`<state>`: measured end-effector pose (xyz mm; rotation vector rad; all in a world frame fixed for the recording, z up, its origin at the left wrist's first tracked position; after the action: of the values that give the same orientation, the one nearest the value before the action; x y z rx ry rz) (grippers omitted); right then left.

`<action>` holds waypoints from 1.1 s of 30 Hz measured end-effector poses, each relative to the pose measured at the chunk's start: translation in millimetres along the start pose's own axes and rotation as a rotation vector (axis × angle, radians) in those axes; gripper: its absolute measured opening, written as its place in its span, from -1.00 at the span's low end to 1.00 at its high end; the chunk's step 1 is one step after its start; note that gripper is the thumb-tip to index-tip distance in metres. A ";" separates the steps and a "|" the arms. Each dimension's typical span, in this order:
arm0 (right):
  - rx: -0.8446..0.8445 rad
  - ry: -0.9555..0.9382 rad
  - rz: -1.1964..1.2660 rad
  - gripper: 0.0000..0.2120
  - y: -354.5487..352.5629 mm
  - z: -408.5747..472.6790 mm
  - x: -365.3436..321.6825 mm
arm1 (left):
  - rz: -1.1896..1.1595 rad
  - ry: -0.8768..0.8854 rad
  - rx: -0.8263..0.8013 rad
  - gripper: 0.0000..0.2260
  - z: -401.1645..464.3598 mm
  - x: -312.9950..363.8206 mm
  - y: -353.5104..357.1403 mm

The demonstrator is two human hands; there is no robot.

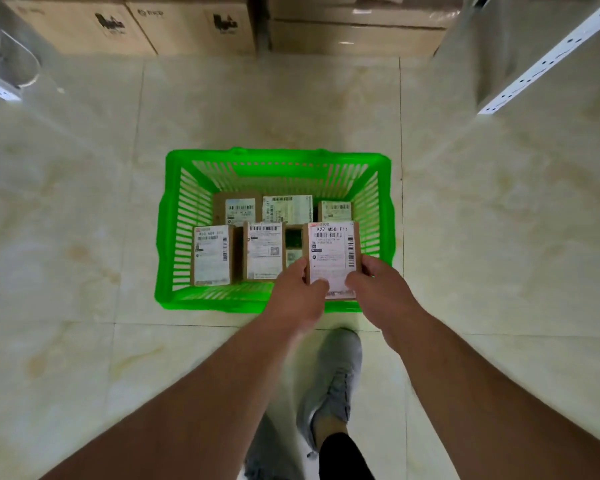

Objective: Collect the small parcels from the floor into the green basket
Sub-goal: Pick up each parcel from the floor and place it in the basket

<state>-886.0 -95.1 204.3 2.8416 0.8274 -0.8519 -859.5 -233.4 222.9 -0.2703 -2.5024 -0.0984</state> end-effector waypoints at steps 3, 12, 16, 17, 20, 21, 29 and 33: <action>-0.023 0.035 -0.033 -0.53 -0.5 28.0 5.5 | -0.004 -0.020 -0.013 -0.64 23.8 -5.6 -1.7; -0.090 0.088 -0.025 -0.52 8.1 94.2 23.6 | 0.013 -0.118 0.016 -0.62 87.9 -27.3 -10.4; -0.122 0.106 -0.062 -0.52 14.0 108.0 28.8 | 0.011 -0.163 0.019 -0.59 98.3 -34.1 -13.9; -0.137 0.102 -0.077 -0.52 15.0 109.4 29.5 | 0.014 -0.168 0.019 -0.58 98.8 -36.1 -14.1; -0.168 0.097 -0.110 -0.52 15.3 106.2 30.5 | 0.013 -0.177 0.011 -0.55 92.3 -38.1 -12.9; -0.173 0.098 -0.118 -0.53 15.2 102.4 30.3 | 0.007 -0.172 0.012 -0.55 88.0 -37.2 -12.6; -0.130 0.107 -0.146 -0.55 18.2 72.9 17.0 | -0.055 -0.102 -0.006 -0.60 59.0 -35.8 -19.6; -0.059 0.107 -0.131 -0.69 36.3 64.6 9.9 | -0.031 -0.125 0.012 -0.53 40.0 -49.1 -43.3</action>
<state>-892.3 -134.6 141.2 2.8284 1.0435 -0.6803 -852.9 -278.7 161.4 -0.2392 -2.6309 -0.0808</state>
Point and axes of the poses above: each hand's wrist, its own z-axis towards the middle knuckle, its own y-axis out of the palm, x = y × z, the point moved 3 cm from there along z, towards the middle knuckle, and after that the axes turned 14 degrees about -x, right-handed, at the moved point
